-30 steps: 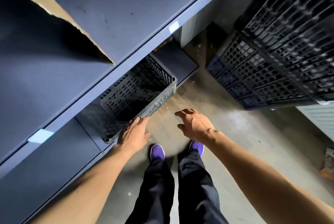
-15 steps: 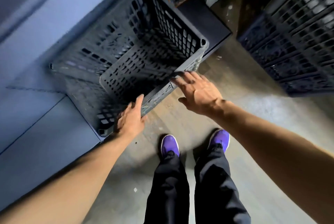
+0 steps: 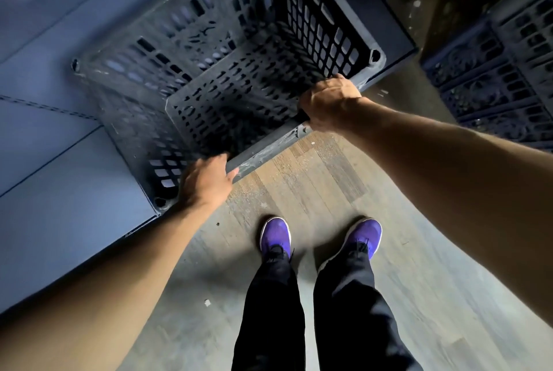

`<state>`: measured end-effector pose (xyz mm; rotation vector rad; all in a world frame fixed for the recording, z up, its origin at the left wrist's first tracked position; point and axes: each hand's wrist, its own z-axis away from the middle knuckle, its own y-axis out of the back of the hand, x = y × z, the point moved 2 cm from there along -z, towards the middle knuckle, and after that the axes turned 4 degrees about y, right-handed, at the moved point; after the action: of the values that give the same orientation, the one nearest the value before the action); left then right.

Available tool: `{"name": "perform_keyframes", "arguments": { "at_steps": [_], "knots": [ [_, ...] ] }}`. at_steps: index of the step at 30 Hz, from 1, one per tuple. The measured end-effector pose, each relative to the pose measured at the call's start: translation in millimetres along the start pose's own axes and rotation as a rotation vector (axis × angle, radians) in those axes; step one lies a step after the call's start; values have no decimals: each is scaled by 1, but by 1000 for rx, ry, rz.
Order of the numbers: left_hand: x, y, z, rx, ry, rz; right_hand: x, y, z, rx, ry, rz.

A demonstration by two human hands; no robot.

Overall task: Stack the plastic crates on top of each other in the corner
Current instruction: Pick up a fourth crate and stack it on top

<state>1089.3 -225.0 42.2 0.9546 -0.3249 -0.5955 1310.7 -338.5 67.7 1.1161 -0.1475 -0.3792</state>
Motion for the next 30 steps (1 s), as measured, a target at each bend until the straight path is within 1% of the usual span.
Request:
{"name": "perform_keyframes", "arguments": {
  "at_steps": [1, 3, 6, 7, 8, 10, 12, 14, 18, 22, 24, 27, 30],
  "knots": [
    [-1, -1, 1, 0, -16, 19, 0, -1, 2, 4, 10, 21],
    [-4, 0, 5, 4, -29, 33, -1, 1, 7, -52, 51, 75],
    [-13, -1, 20, 7, -36, 19, -12, 5, 20, -228, 132, 177],
    [-17, -1, 26, 10, -37, 12, -16, 4, 26, -251, 146, 202],
    [-21, 0, 32, 15, -45, 0, -20, 3, 33, -250, 163, 219],
    [-29, 4, 41, 27, -82, -40, -25, -1, 46, -168, 170, 167],
    [-33, 12, 48, 23, -104, -65, -25, -3, 59, -34, 136, 46],
    [-34, 20, 57, -1, -121, -94, -27, 0, 74, 13, 95, -17],
    [-23, 39, 75, -22, -188, -117, -29, 6, 106, 113, 38, -64],
    [-11, 50, 88, -83, -273, -153, -30, 6, 152, 27, -79, -158],
    [-3, 53, 95, -96, -352, -175, -30, 5, 182, 25, -147, -207],
    [16, 61, 109, -71, -485, -228, -35, 1, 226, 11, -231, -244],
    [41, 72, 129, -115, -584, -243, -40, -2, 274, 39, -347, -283]
  ]
}}
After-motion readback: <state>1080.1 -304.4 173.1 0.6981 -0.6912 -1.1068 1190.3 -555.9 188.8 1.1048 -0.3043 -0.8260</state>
